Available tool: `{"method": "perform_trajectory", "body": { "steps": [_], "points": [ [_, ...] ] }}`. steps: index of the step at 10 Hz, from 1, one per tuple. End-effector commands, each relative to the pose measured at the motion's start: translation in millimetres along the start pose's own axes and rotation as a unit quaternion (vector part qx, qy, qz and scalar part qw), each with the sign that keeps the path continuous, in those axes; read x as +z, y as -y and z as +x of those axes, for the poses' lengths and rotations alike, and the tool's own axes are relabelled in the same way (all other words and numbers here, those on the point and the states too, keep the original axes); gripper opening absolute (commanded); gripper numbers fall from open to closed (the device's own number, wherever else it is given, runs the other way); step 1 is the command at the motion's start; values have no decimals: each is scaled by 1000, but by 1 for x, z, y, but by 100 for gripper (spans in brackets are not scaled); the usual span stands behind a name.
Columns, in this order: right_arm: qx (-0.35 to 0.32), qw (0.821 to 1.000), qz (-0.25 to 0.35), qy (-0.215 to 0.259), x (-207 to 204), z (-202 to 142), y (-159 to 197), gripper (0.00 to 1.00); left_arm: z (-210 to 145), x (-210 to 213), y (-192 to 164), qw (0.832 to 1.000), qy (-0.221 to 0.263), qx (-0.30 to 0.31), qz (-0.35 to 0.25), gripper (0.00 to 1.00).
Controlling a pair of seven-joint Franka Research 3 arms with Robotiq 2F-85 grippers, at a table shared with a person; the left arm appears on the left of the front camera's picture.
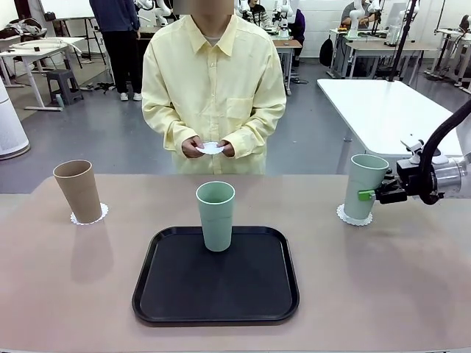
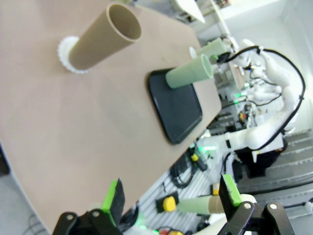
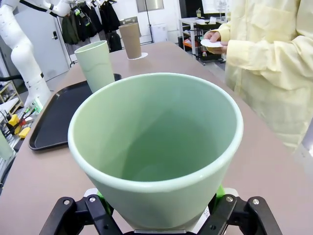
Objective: Place coasters on the table and set cups on them.
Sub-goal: Take one Reusable plastic cup from the Flat Tray and place it on a coaster set by the human.
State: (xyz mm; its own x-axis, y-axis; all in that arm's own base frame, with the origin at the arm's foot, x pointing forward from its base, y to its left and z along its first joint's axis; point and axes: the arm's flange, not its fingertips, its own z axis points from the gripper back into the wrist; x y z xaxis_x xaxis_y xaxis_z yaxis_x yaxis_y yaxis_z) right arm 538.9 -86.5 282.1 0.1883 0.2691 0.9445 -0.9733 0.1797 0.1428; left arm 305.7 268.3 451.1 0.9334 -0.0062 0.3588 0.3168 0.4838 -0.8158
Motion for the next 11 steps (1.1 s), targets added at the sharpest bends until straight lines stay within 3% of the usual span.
{"method": "perform_trajectory", "body": {
  "steps": [1,11],
  "points": [
    [20,1000,12,-4,-1,-7,5,85,1,1,3,1000,8,6,-7,100],
    [46,999,17,-15,-3,-17,15,85,1,1,3,1000,8,6,-7,100]
  ]
}}
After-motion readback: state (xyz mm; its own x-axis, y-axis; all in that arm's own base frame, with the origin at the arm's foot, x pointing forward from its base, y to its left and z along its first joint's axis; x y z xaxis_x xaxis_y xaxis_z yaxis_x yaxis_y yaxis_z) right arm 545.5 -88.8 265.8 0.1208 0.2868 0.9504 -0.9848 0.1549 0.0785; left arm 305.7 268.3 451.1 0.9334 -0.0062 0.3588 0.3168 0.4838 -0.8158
